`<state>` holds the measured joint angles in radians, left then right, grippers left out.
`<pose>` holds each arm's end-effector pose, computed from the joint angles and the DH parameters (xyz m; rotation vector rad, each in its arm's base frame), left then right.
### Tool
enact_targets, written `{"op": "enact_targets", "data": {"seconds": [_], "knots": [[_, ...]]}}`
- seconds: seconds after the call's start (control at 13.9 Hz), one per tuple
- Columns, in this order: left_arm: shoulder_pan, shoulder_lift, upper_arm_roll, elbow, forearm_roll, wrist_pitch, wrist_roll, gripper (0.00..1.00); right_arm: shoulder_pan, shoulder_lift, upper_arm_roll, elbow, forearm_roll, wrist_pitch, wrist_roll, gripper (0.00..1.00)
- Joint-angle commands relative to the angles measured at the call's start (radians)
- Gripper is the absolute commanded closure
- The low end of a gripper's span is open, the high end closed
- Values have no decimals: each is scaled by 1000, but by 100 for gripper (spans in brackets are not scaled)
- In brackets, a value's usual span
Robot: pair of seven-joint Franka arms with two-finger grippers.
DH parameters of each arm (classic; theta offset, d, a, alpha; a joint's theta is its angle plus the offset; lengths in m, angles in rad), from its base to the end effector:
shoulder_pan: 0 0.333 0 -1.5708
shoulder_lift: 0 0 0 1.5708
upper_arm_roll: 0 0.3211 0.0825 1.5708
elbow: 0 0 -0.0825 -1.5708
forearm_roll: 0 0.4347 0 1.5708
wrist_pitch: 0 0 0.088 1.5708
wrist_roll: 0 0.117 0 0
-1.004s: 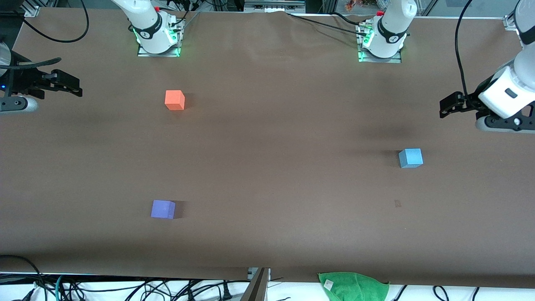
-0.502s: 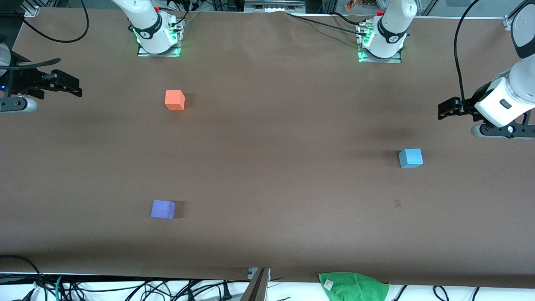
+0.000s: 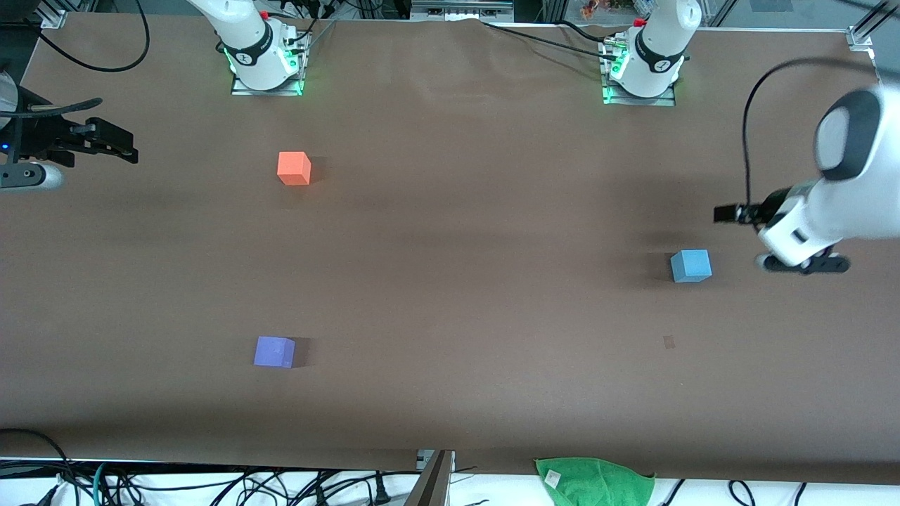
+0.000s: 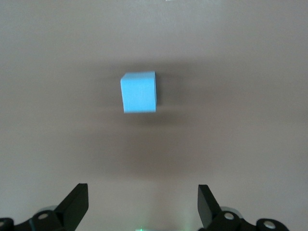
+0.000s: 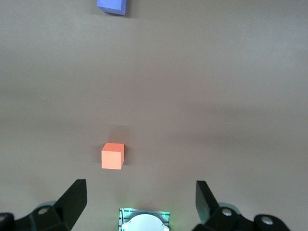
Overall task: Place blue block between orange and purple blocks
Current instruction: 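Lower the left gripper onto the light-blue cube and close it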
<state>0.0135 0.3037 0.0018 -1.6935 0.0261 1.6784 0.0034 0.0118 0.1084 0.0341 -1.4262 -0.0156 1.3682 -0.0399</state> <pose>0.6514 0.0127 0.3714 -3.0792 -0.0076 0.4954 0.6151 0.0250 0.6116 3.1157 0.1310 -0.2599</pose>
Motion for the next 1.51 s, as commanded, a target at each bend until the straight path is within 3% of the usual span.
{"op": "enact_targets", "data": {"seconds": [0.0, 0.5, 0.79, 1.15, 1.22, 1.29, 1.43], "knots": [[2, 9, -3, -142, 3, 218, 1, 0, -9, 5, 1, 16, 14, -1, -17, 0], [17, 38, -2, -362, 5, 650, -3, 0, -9, 5, 1, 16, 14, -1, -15, 0], [40, 78, 0, -393, 52, 744, 6, 0, -9, 5, 1, 16, 14, -1, -17, 0], [48, 130, -2, -397, 58, 761, 4, 0, -9, 5, 1, 16, 14, -1, -15, 0], [49, 139, -2, -397, 58, 764, 4, 5, -9, 5, 1, 16, 14, -1, -17, 0], [49, 150, -2, -397, 58, 767, 6, 23, -9, 5, 1, 16, 14, -1, -17, 0], [49, 156, -2, -396, 60, 755, 6, 76, -9, 5, 1, 16, 14, -1, -15, 0]]}}
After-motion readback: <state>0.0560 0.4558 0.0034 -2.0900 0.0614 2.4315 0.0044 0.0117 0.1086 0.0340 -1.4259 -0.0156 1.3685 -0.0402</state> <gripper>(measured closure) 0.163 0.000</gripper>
